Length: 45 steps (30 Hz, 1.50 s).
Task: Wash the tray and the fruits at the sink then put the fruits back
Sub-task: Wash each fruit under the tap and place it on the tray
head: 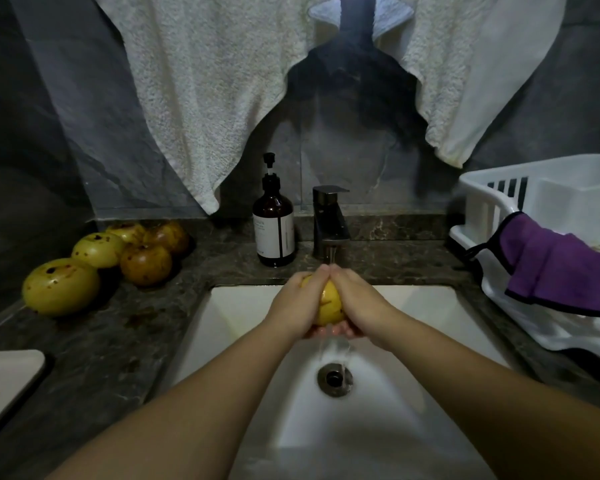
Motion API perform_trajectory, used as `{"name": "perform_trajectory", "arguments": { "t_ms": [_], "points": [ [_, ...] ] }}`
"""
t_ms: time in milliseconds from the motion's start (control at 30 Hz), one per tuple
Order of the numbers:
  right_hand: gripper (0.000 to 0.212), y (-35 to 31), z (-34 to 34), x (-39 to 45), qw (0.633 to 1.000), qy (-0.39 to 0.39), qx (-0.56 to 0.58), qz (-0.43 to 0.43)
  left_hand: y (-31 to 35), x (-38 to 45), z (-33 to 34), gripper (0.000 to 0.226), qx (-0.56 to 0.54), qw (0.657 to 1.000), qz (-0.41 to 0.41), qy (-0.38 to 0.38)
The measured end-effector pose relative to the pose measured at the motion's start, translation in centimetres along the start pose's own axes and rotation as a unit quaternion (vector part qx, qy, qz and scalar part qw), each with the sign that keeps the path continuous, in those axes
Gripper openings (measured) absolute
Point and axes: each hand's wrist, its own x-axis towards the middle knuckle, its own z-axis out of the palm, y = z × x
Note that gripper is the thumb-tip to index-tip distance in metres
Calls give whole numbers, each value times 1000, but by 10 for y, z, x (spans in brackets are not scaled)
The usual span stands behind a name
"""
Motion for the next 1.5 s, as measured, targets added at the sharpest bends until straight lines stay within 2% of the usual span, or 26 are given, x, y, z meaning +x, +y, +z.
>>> {"name": "perform_trajectory", "arguments": {
  "t_ms": [67,100,167,233,333,400,533,667,700,800,833,867,933,1000,1100,1167,1300,1367,1433,1500],
  "points": [
    [36,0,-1,-2,996,5,-42,-74,2,-4,-4,64,-31,997,-61,-34],
    [35,1,0,-2,996,0,-35,-80,1,-3,-4,68,-19,998,-55,-29],
    [40,-3,3,-3,1000,2,8,-13,-1,1,0,63,30,999,4,14],
    [43,-5,4,-3,999,19,26,40,-1,2,2,61,32,999,17,27],
    [33,-1,0,-2,997,33,-48,-55,0,1,-2,70,-9,998,-51,-26],
    [27,1,0,-3,994,21,-59,-90,0,0,-5,71,-20,998,-63,-24],
    [42,-4,7,-5,999,6,27,39,-6,3,1,57,72,994,55,52],
    [33,-3,-2,-4,998,4,15,-62,-1,2,-3,65,-2,1000,-3,13],
    [35,-2,-3,-5,998,-12,24,-49,-1,1,-3,66,-2,1000,-3,14],
    [61,-2,2,-5,989,-31,105,98,-6,2,-1,53,60,995,53,53],
    [66,-1,3,-4,987,-21,112,115,-7,2,0,51,66,995,57,56],
    [63,0,4,-1,991,-8,90,97,-6,2,0,54,55,997,42,44],
    [43,-1,3,-1,1000,20,16,11,-2,2,-3,64,7,1000,-20,10],
    [34,-1,2,-2,999,19,17,-24,-1,4,-5,67,-6,999,-40,5],
    [52,-3,4,-4,989,-35,113,87,-6,6,-1,52,60,994,48,71],
    [55,-2,6,-2,988,-30,118,96,-6,6,1,48,61,993,65,72],
    [29,-1,1,0,998,23,-19,-48,-1,2,-5,69,-20,998,-51,8],
    [33,-2,1,-1,1000,5,10,0,-2,1,-4,73,27,999,-16,27],
    [51,-3,2,-2,995,-11,60,75,-2,-2,-1,78,63,996,24,50],
    [54,-3,2,0,995,-17,51,79,-1,-3,0,87,47,998,11,41]
  ]
}}
